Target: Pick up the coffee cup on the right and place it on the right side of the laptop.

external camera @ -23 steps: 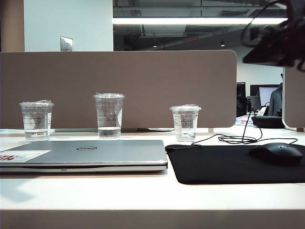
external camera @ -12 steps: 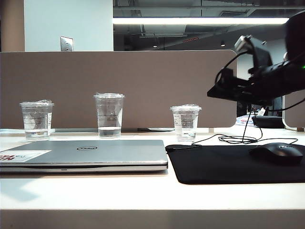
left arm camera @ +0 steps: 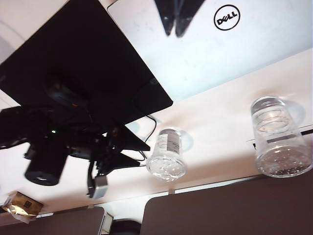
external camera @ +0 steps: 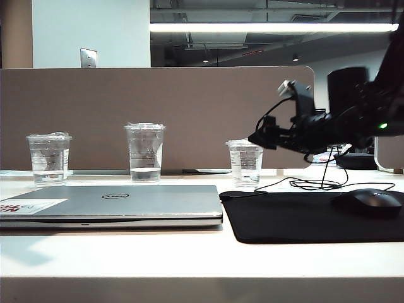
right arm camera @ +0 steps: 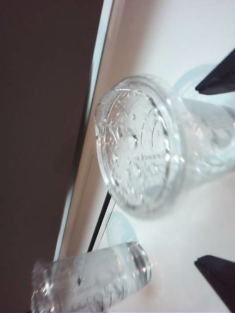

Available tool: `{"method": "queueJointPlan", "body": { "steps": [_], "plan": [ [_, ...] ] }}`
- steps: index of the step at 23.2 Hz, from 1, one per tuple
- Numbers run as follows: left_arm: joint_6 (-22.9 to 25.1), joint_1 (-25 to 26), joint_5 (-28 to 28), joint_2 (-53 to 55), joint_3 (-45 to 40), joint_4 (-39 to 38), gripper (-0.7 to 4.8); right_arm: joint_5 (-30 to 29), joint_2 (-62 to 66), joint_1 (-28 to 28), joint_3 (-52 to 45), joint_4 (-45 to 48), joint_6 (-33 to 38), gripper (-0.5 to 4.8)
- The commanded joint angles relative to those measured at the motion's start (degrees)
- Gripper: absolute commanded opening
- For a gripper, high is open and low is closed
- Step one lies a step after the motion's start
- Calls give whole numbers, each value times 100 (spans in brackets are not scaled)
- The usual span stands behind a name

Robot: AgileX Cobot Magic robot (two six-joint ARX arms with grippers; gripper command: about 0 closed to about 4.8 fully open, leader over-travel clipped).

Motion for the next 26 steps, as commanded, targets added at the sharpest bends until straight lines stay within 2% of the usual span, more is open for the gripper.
{"method": "queueJointPlan", "body": {
  "steps": [1,26],
  "plan": [
    [17,-9,26,-9,24,72,-6,-83,389,2,619,-400,2,479],
    [22,-11,11,304,22,181,-6,-236,1790,151,2660,-1110,-179,479]
  ]
}}
